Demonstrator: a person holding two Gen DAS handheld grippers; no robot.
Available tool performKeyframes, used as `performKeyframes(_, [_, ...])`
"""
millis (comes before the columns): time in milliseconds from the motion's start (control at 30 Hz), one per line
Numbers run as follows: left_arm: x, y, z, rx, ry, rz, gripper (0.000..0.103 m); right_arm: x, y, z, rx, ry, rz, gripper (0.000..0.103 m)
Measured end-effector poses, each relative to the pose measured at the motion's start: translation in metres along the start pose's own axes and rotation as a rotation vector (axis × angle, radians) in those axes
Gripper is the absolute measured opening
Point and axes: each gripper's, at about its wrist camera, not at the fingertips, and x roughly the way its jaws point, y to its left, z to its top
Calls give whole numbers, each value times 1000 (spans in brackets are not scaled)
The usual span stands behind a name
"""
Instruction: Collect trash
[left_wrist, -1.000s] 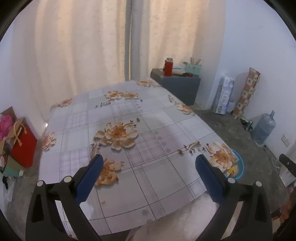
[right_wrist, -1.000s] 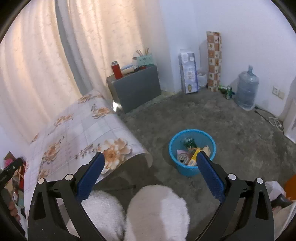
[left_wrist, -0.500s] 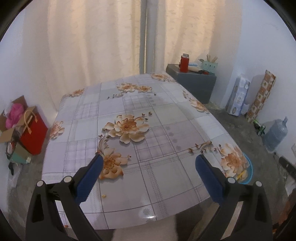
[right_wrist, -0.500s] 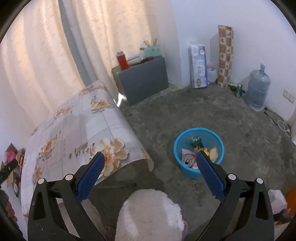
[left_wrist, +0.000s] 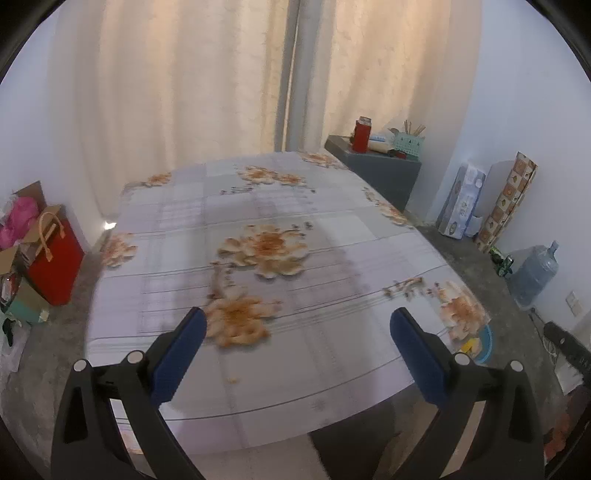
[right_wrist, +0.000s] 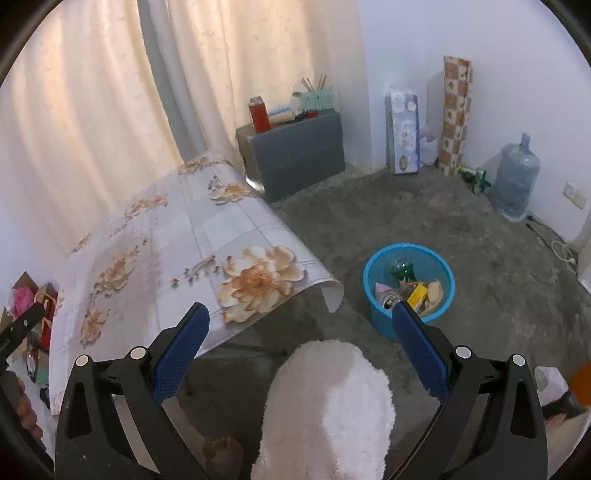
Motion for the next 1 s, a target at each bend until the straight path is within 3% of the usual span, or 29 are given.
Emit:
performKeyframes(200, [-24,48,-16,-8,-30,35,98,-7,25,-18,34,31,42,95])
performKeyframes(400, [-32,80,-29,-80,-35,18,98,-13,54,-19,16,45,68,95])
performKeyframes(800, [-59,97,-41,-156,-102,20,98,-36,100,-15,-77,4,145,95])
performKeyframes(1000, [-59,85,-48,-178,-79,28,98,-43,83,-16,-76,-19,132,95])
